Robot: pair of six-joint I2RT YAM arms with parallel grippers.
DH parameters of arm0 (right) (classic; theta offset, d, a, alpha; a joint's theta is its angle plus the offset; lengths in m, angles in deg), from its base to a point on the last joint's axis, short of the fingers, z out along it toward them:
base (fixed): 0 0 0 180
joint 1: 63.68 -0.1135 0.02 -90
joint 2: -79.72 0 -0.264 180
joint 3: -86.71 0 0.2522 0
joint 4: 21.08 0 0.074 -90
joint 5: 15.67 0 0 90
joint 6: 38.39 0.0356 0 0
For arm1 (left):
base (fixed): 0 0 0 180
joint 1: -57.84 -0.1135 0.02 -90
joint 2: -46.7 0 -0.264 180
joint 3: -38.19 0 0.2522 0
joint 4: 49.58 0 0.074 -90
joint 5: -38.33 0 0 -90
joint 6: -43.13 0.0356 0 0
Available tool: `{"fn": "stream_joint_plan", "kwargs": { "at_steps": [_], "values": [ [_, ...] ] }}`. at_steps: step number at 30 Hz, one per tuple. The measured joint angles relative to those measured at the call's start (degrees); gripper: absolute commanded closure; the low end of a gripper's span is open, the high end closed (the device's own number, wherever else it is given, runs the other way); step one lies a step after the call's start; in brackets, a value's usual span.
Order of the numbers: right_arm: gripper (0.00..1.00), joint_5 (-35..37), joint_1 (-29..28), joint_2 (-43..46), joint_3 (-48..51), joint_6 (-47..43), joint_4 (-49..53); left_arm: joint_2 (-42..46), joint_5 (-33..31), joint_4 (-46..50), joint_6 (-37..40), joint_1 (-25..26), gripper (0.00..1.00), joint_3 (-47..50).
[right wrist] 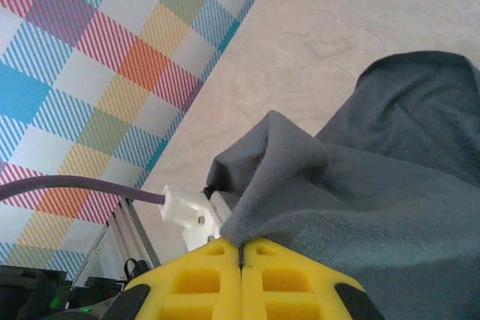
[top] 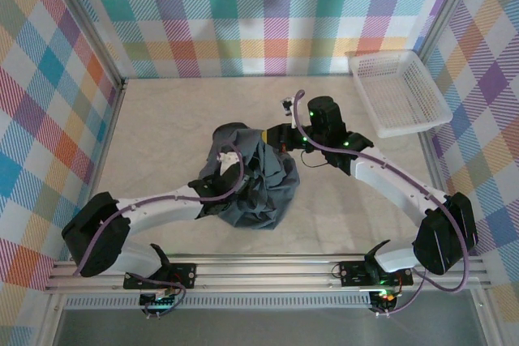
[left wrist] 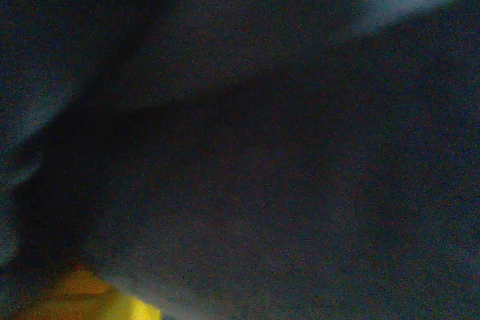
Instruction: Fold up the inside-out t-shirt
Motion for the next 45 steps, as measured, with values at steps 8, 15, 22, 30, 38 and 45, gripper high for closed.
{"fn": "stream_joint_plan", "kwargs": {
  "at_steps": [8,15,22,30,38,45],
  "values": [
    [1.0,5.7,4.0,-0.7,-3.9,2.1,7.9,12.2,6.5,6.3,-0.2,-5.5,1.0,-1.9],
    [0.94,10.8,7.9,-17.0,-16.7,-6.4,18.6,22.7,27.2,19.9,-0.8,-16.2,1.0,-23.8],
    [0.62,5.6,7.7,-11.6,-11.7,-6.6,18.5,22.2,32.6,27.5,2.4,-16.5,1.0,-33.5],
    [0.42,-2.0,-5.0,4.9,4.7,-3.8,1.0,19.4,33.9,30.5,2.4,-16.6,1.0,-28.0],
    [0.4,3.5,-11.7,-4.8,5.2,-9.0,-6.4,19.7,34.8,30.6,2.4,-16.6,1.0,-28.0],
    [0.4,15.2,-13.2,-12.3,3.5,-15.4,-9.3,20.7,34.4,32.7,2.3,-16.7,1.0,-28.8]
  ]
}}
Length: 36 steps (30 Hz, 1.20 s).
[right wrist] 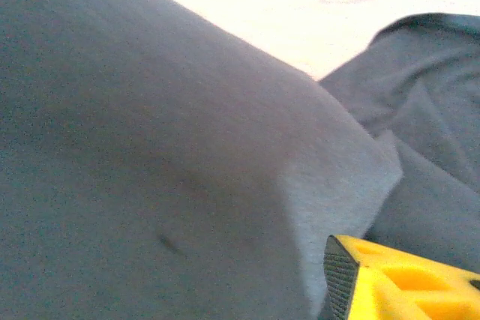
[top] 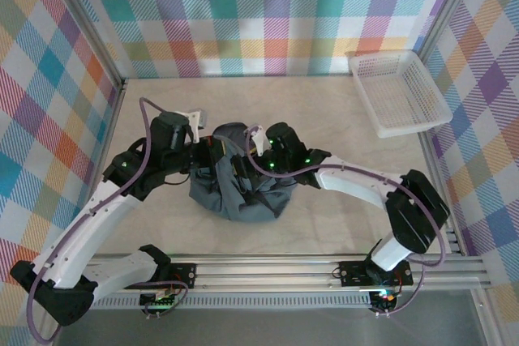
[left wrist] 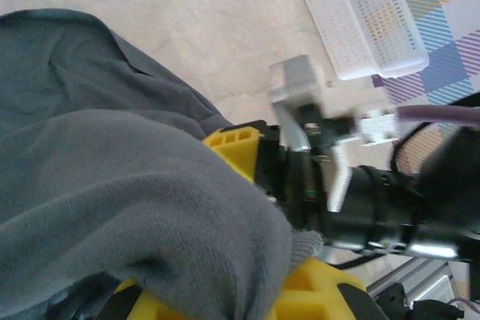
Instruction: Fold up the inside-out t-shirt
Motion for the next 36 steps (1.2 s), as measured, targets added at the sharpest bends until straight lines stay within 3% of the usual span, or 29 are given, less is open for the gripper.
{"fn": "stream_joint_plan", "kwargs": {
  "at_steps": [3,9,14,17,19,25,29,32,36],
  "values": [
    [0.45,3.1,-0.1,-2.1,0.0,-2.4,1.1,0.3,-1.0,2.1,0.0,-0.6,1.0,-2.3],
    [0.57,6.4,0.1,-3.5,-4.1,-3.8,13.4,0.8,-4.0,6.6,0.7,-5.2,1.0,-6.2],
    [0.88,2.9,2.7,-0.7,-7.0,-3.1,23.3,0.8,-4.1,10.7,2.8,-12.3,1.0,-6.7],
    [0.92,0.2,5.2,0.4,-7.5,-2.0,27.6,0.7,-3.5,12.3,4.1,-14.3,1.0,-7.3],
    [1.0,-2.1,5.9,0.9,-8.5,-2.1,30.8,0.3,-2.6,13.1,4.9,-14.5,1.0,-7.4],
    [1.0,-9.9,7.1,3.9,-12.7,-0.5,37.9,-2.0,-1.0,13.6,6.7,-15.4,1.0,-7.5],
    [1.0,-12.8,15.1,8.9,-23.8,3.9,40.2,-7.1,2.3,14.2,9.0,-16.0,1.0,-13.7],
    [1.0,-11.2,20.0,14.4,-31.2,5.1,36.9,-8.5,10.3,10.2,10.9,-16.1,1.0,-20.4],
    [1.0,-10.2,19.6,19.2,-35.4,5.0,35.0,-4.5,21.6,0.9,11.5,-16.1,1.0,-22.1]
  ]
}}
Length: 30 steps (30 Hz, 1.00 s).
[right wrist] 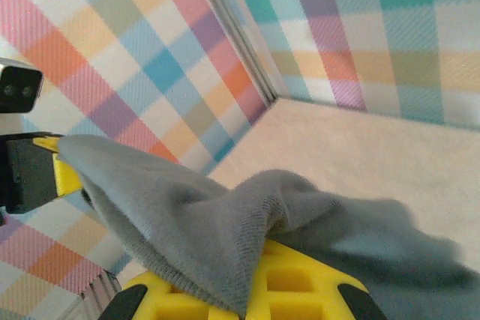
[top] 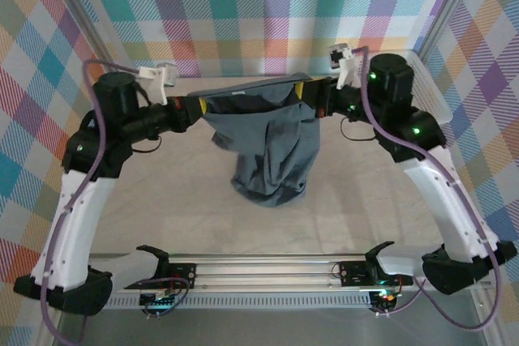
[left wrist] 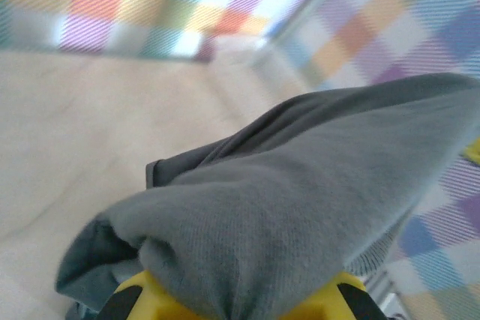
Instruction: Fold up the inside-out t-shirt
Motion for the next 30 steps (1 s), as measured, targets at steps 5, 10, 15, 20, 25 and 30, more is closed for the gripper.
{"fn": "stream_joint_plan", "kwargs": {
  "at_steps": [5,10,15,20,25,30],
  "values": [
    [0.98,0.5,0.7,-6.6,-5.5,-1.3,4.9,3.5,7.3,-4.4,-1.2,0.5,1.0,0.0],
    [0.92,-3.6,1.5,-15.4,-3.3,-0.2,7.1,2.5,7.7,-10.3,-4.1,10.2,1.0,0.6],
    [0.58,-4.3,1.7,-21.7,1.1,0.2,7.1,-6.0,-1.5,-10.2,-2.4,26.1,1.0,-2.6],
    [0.44,1.3,8.5,-21.6,14.5,2.2,7.5,-16.7,-14.8,-10.0,-2.5,30.6,1.0,1.5],
    [0.38,3.0,18.1,-10.2,32.5,5.7,6.9,-25.2,-17.8,-12.7,-6.3,30.6,0.57,12.4],
    [0.39,-0.2,17.1,2.3,36.5,9.4,6.0,-25.8,-19.3,-13.0,-6.8,30.6,0.36,15.7]
  ]
}}
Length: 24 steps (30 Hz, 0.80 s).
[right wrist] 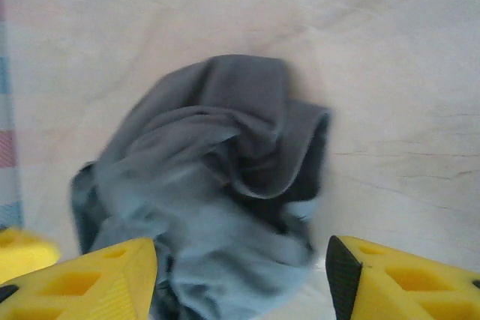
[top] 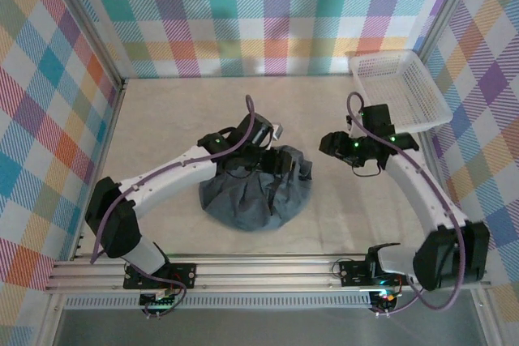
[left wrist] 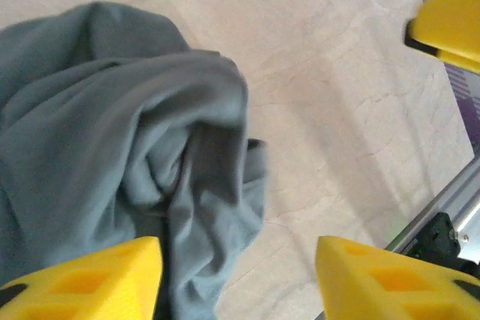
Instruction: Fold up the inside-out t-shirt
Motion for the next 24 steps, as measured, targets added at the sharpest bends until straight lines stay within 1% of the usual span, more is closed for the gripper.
{"fn": "stream_joint_plan", "kwargs": {
  "at_steps": [2,3,6,8,11,13,15,16,18,19,20,21,22,23,24],
  "values": [
    [0.39,-1.0,-1.8,4.2,2.8,2.4,-2.1,2.8,-0.8,0.5,1.6,-0.2,0.35,0.0],
    [0.39,-1.0,-3.6,6.3,4.8,3.9,-3.1,4.7,-1.1,1.0,2.5,-0.5,0.35,0.0],
    [0.36,-0.1,-11.4,10.5,11.0,8.6,-5.5,10.1,-0.2,2.7,4.4,-1.7,0.35,0.1],
    [0.33,0.8,-15.6,10.8,14.1,11.5,-7.1,11.3,1.4,3.5,4.8,-2.7,0.36,0.1],
    [0.33,2.4,-18.4,7.1,16.6,15.7,-10.6,8.1,3.9,3.3,5.2,-3.1,0.35,0.1],
    [0.33,4.0,-19.7,2.9,16.6,17.7,-12.9,3.9,4.7,3.1,5.6,-2.7,0.34,0.1],
    [0.37,5.5,-20.7,-1.6,16.6,18.6,-15.6,-1.5,5.2,3.0,6.3,-2.3,0.33,0.0],
    [0.41,5.8,-20.9,-3.6,16.5,18.7,-16.7,-3.8,5.6,3.1,6.9,-2.3,0.33,-0.2],
    [0.53,6.0,-21.1,-7.5,16.1,18.9,-18.8,-9.5,6.2,3.3,8.0,-2.3,0.34,-1.4],
    [0.62,6.5,-21.3,-8.9,16.0,18.8,-19.4,-11.6,6.2,3.2,8.4,-2.3,0.34,-1.9],
    [0.76,6.6,-21.3,-10.2,16.0,18.8,-19.7,-13.4,5.9,3.0,8.8,-2.4,0.35,-2.2],
    [0.9,6.4,-21.3,-11.3,16.2,19.0,-20.9,-14.8,5.7,3.0,8.9,-2.4,0.39,-2.2],
    [0.98,6.4,-21.2,-11.8,16.2,19.0,-21.8,-15.6,5.2,3.0,8.9,-2.6,0.45,-2.1],
    [1.0,6.4,-21.3,-11.9,16.3,19.1,-22.7,-16.2,4.5,2.8,8.9,-2.9,0.55,-2.0],
    [1.0,6.4,-21.3,-11.8,16.5,19.3,-23.3,-16.3,3.8,2.3,8.8,-3.2,0.66,-1.6]
  ]
}}
